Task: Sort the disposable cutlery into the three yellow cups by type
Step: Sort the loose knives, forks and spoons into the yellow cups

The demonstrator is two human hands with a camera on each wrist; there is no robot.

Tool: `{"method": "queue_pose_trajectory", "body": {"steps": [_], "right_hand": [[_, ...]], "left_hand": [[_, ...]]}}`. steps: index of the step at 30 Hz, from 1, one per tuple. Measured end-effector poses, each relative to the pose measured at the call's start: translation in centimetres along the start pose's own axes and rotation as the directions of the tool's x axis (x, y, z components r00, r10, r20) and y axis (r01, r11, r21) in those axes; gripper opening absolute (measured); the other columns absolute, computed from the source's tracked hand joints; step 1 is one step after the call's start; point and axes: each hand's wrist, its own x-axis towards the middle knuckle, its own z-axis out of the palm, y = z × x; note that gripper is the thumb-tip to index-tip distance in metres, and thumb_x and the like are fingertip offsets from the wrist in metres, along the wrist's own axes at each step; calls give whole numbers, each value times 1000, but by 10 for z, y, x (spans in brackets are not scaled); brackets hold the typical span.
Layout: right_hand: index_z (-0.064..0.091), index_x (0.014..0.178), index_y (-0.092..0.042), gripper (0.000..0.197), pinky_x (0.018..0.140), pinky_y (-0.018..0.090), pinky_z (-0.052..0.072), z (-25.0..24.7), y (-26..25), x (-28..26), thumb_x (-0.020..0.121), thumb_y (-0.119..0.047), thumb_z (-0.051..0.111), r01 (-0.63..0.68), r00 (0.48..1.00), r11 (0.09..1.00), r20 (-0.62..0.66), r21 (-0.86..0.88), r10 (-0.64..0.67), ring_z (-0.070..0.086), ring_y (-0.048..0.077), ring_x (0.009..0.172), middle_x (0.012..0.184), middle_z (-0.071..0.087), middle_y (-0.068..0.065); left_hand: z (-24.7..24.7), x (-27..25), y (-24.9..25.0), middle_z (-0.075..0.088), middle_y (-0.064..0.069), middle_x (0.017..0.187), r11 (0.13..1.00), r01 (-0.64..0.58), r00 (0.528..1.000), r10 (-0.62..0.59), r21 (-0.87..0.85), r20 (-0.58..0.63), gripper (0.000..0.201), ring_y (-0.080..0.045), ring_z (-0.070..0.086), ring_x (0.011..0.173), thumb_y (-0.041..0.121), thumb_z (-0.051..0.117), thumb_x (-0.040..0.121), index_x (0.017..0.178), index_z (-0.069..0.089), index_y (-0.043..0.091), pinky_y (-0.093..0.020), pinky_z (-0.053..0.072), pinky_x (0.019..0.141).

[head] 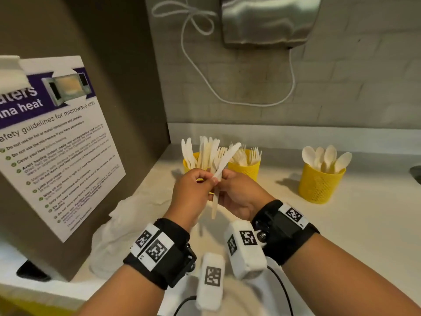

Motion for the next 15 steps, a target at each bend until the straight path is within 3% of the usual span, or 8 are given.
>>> {"method": "queue_pose_trajectory", "body": {"steps": [2,5,7,9,11,13,15], "right_hand": [[62,113,-8,42,82,32,50,-3,-2,-4,89,16,38,15,1000,1000,-5,11,-15,64,19,88,100,68,9],[62,112,-9,46,77,29,49,-10,-6,-11,87,18,34,8,1000,999,-10,-45,-8,64,19,86,98,69,9],[62,109,-10,45,85,35,48,-14,-8,-13,88,18,33,-7,999,994,-40,-113,2,63,20,91,97,69,8],[61,111,-6,42,91,42,49,-19,-9,-15,88,17,34,-29,996,987,-86,-157,16,60,22,91,96,67,8],[59,104,-6,40,77,39,52,-24,-10,-16,86,17,32,-69,988,985,-147,-160,45,59,19,78,84,59,4],[55,95,-11,38,64,32,44,-27,-14,-18,85,15,31,-75,973,989,-227,-130,44,52,17,69,76,51,1],[54,91,-13,29,65,31,38,-29,-19,-19,88,7,34,-28,950,998,-312,-48,12,46,17,68,74,49,1]], "left_hand": [[7,0,0,62,2,89,1000,-16,1000,16,3,-8,10,-12,60,76,8,65,84,86,61,16,-18,50,61],[17,-1,2,66,-4,96,991,65,996,-57,-120,71,27,-16,64,87,3,60,87,110,56,17,-30,53,77],[21,-2,2,69,-3,94,987,86,988,-67,-137,136,30,-12,66,82,3,55,91,117,55,19,-24,53,69],[22,-5,1,70,5,92,995,47,983,-31,-85,178,25,-5,67,80,6,49,94,110,58,23,-15,51,63],[22,-8,1,70,8,94,1000,-17,983,18,-7,185,23,-4,67,85,11,44,97,108,62,22,-14,51,68],[24,-8,0,67,5,93,995,-51,987,38,82,158,22,-10,65,85,15,44,97,110,60,22,-17,47,70],[28,-6,-1,63,2,91,1000,-22,995,20,16,100,18,-14,61,83,13,49,95,108,53,25,-21,45,71]]}}
